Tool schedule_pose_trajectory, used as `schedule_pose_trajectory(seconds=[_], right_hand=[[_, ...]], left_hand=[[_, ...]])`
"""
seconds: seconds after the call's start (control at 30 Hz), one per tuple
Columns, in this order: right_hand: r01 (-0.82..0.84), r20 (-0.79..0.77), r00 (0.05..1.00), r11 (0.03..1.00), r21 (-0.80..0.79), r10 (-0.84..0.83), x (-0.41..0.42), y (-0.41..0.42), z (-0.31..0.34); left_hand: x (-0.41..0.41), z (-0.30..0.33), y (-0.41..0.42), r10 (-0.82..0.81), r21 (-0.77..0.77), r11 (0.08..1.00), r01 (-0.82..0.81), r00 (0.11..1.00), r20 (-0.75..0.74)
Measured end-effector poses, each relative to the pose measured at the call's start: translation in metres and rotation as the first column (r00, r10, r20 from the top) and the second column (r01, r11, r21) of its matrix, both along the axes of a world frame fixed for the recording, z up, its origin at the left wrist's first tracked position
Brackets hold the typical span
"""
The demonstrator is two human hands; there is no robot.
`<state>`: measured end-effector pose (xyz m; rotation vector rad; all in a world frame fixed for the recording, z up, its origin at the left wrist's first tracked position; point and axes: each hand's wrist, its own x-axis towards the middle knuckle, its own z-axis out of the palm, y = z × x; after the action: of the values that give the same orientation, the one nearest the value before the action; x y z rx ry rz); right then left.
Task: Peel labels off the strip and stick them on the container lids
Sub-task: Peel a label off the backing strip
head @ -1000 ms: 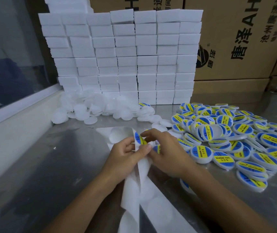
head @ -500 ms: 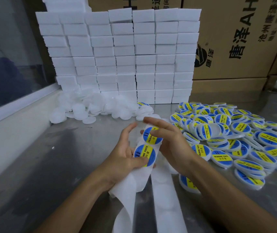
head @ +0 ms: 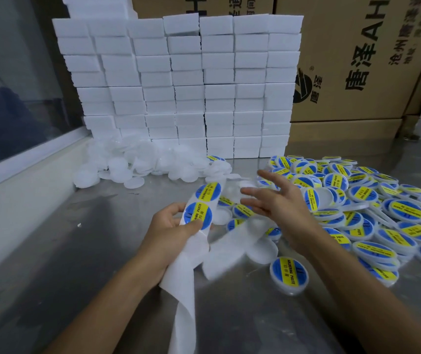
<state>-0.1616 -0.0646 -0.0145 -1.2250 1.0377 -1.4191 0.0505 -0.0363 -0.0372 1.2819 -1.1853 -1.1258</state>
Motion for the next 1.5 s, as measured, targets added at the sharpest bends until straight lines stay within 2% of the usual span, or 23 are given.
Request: schedule_pose_trajectory(seconds=[0.1,0.17,0.27,0.4,0.53,0.67,0.8,0.9,1.0,1.1,1.2,1.27,1.33,1.4,1.5], right_hand=[[0.017,-0.12,0.993,0.999,-0.044,-0.022,0.007,0.002,-0.002],[0.021,-0.243,0.969,0.99,-0.139,-0.055,0.013,0.005,-0.004],[-0.033,-0.468,0.872,0.936,-0.351,-0.145,0.024,0.01,-0.009],[-0.184,-0.621,0.755,0.843,-0.506,-0.208,0.036,0.017,-0.012],[-0.221,-0.661,0.706,0.808,-0.547,-0.254,0.036,0.02,-0.012],[-0.242,-0.709,0.646,0.804,-0.543,-0.284,0.031,0.019,-0.009],[-0.255,-0.7,0.647,0.78,-0.572,-0.302,0.031,0.02,-0.009],[-0.257,-0.696,0.645,0.768,-0.587,-0.316,0.032,0.02,-0.008],[-0.216,-0.673,0.66,0.774,-0.595,-0.333,0.031,0.019,-0.007],[-0.071,-0.585,0.747,0.837,-0.542,-0.316,0.029,0.018,-0.006],[0.085,-0.382,0.901,0.948,-0.308,-0.204,0.026,0.015,-0.001],[0.126,-0.224,0.964,0.987,-0.099,-0.146,0.022,0.013,0.001],[0.113,-0.074,0.992,0.989,0.094,-0.106,0.017,0.011,0.002],[0.066,0.07,0.994,0.975,0.211,-0.082,0.013,0.01,0.003],[0.046,0.175,0.981,0.973,0.225,-0.087,0.012,0.01,0.005]], left_hand=[[0.0,-0.001,0.0,0.043,-0.012,0.999,-0.043,0.999,0.025],[-0.001,-0.002,0.002,0.041,-0.018,0.999,-0.04,0.999,0.004],[-0.004,-0.002,0.006,0.004,-0.036,0.999,-0.004,1.0,-0.018],[-0.007,0.002,0.007,-0.072,-0.038,0.997,0.069,0.995,-0.07],[-0.007,0.005,0.009,-0.172,-0.028,0.985,0.17,0.978,-0.115],[-0.008,0.002,0.009,-0.141,-0.094,0.986,0.14,0.99,-0.003],[-0.007,-0.001,0.007,-0.083,-0.161,0.981,0.104,0.987,0.135],[-0.007,-0.003,0.006,-0.062,-0.19,0.977,0.095,0.983,0.174],[-0.007,-0.004,0.004,-0.047,-0.175,0.982,0.076,0.985,0.166],[-0.006,-0.003,0.005,-0.045,-0.157,0.985,0.073,0.984,0.172],[-0.005,-0.005,0.004,-0.028,-0.141,0.989,0.053,0.984,0.174],[-0.003,-0.007,0.001,0.009,-0.151,0.988,0.016,0.987,0.162],[-0.001,-0.009,-0.003,0.047,-0.168,0.985,-0.024,0.99,0.132],[0.0,-0.013,-0.008,0.112,-0.186,0.979,-0.086,0.984,0.136],[0.008,-0.018,-0.018,0.261,-0.251,0.94,-0.233,0.961,0.087]])
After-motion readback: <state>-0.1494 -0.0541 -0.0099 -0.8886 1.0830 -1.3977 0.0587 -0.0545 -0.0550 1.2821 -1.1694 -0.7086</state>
